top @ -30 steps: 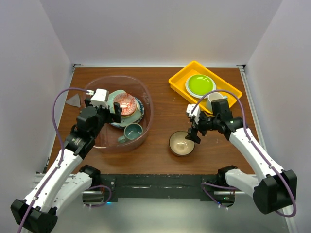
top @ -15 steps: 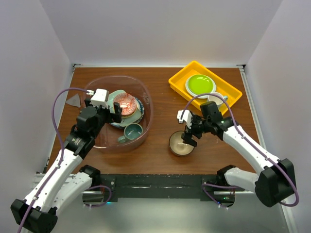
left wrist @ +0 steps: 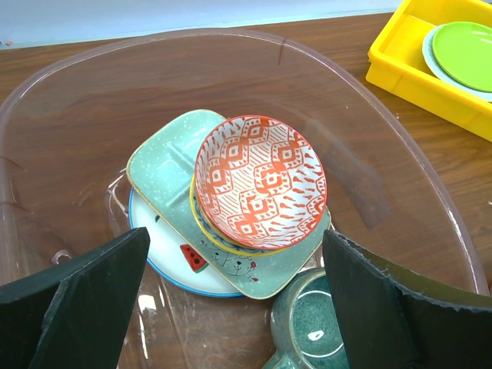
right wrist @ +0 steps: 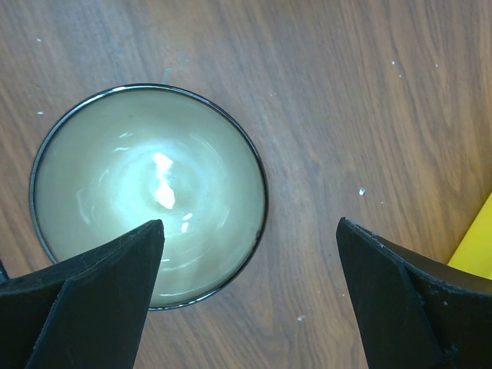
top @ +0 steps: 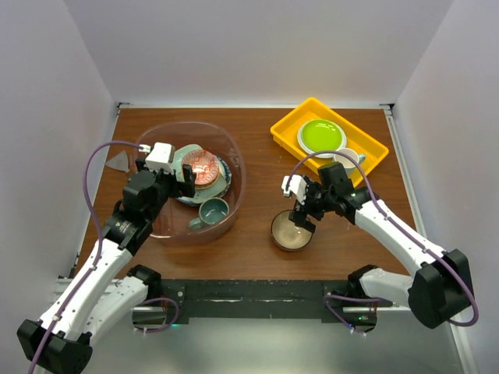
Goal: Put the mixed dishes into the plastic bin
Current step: Pick up the bowl from the center of the board.
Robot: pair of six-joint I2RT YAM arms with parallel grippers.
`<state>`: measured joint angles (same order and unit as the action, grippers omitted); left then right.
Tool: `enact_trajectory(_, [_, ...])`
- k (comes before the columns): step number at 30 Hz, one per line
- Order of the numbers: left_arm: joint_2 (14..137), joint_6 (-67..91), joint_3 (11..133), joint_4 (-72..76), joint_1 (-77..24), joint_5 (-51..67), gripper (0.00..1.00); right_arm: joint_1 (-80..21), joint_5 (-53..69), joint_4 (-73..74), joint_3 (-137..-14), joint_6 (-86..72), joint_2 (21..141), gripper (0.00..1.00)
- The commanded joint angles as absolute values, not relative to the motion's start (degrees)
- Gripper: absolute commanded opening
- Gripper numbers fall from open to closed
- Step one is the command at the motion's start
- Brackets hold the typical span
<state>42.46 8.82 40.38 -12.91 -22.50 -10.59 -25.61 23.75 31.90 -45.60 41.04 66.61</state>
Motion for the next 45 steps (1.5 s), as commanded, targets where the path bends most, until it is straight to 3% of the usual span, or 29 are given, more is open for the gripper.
enact_trajectory(1, [41.92, 8.52, 39.99, -10.28, -22.06, -9.84, 1.00, -26.02, 20.74, 29.71, -45.79, 39.99, 67.67, 0.98])
enact_trajectory(29, [41.57, 8.44, 39.90, -10.37, -22.06, -9.93, 1.00, -27.33, 20.30, 30.32, -46.05, 39.99, 69.96, 0.98])
enact_trajectory(35, [41.40, 8.53, 39.81, -10.46, -22.06, -9.93, 1.00, -27.60, 13.64, 27.78, -46.14, 37.09, 72.50, 0.96])
enact_trajectory(41, [41.31, 8.44, 39.81, -10.37, -22.06, -9.93, 1.00, -27.95, 9.15, 25.58, -46.67, 33.93, 75.75, 0.88])
enact_trajectory(45, [41.31, 8.44, 39.81, -10.46, -22.06, -9.93, 1.00, -28.65, 9.23, 26.01, -47.28, 33.31, 77.60, 0.73])
